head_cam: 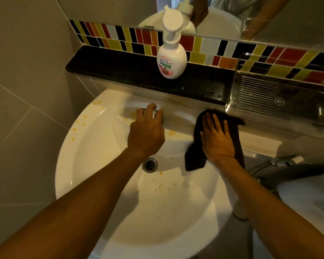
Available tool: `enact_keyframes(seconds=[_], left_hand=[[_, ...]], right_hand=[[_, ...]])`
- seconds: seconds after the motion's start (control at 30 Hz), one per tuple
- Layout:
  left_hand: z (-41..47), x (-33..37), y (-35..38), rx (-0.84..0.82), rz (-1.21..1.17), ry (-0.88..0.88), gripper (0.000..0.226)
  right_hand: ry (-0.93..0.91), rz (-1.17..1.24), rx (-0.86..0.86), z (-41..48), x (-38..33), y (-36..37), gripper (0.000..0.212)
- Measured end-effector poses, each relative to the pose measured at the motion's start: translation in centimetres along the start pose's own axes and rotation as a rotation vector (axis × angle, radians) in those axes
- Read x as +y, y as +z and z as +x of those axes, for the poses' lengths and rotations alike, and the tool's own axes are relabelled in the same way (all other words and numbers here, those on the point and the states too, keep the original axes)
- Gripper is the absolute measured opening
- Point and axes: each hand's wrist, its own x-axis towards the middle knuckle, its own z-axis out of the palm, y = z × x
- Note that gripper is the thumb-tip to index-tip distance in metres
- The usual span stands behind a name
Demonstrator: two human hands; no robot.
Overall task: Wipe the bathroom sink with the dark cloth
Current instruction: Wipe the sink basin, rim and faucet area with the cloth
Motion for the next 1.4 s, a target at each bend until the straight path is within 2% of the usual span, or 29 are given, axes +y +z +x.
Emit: enact_keyframes(seconds=[0.13,0.27,0.37,0.47,0.6,0.7,0.83,0.93,1.03,1.1,1.23,1.3,1.4], left_hand=[[0.1,0.0,0.1,0.008,0.003,0.008,0.041],[0.1,-0.2,0.3,0.009,0.012,0.013,0.041],[0.3,-0.1,0.3,0.016,0.006,0.002,0.045],[0.3,-0.2,0.4,0.025,0.012,0.009,0.059],[0.2,0.0,0.4,0.024,0.000,0.001,0.045],[0.2,-0.1,0.5,0.028,0.014,-0.002,0.044],[0.4,-0.1,0.5,0.034,0.005,-0.004,0.050],[0.3,-0.2,0.6,0.037,0.017,0.003,0.042],[0.4,-0.2,0.5,0.031,0.001,0.003,0.044],[0.3,-0.1,0.4,0.033,0.002,0.000,0.043],[0.3,-0.2,0.4,0.043,-0.002,0.015,0.033],[0.1,-0.3,0.4,0.036,-0.009,0.026,0.031],[-0.1,-0.1,0.2,0.020,-0.014,0.019,0.030]], right_hand=[[-0.256,-0.165,0.014,2.6,-1.6,0.3,0.055],[-0.372,-0.091,0.002,5.2,-4.2,0.2,0.057],[-0.204,0.025,0.011,5.2,-7.3,0.5,0.058],[-0.073,0.153,-0.018,3.3,-11.2,1.5,0.054],[-0.080,0.213,0.030,0.4,-8.9,2.4,0.056],[0.074,0.253,0.054,-0.1,-7.3,2.3,0.059],[0.246,0.281,0.055,1.7,-12.0,2.6,0.056],[0.125,0.242,-0.013,2.4,-14.0,2.6,0.058],[-0.044,0.235,0.010,2.4,-10.9,2.5,0.054],[-0.051,0.257,0.002,2.4,-8.4,2.2,0.057],[0.061,0.219,-0.007,2.7,-7.3,2.0,0.055],[0.177,0.142,-0.018,2.2,-5.8,1.4,0.055],[0.325,0.179,0.029,0.1,-1.7,-0.1,0.058]])
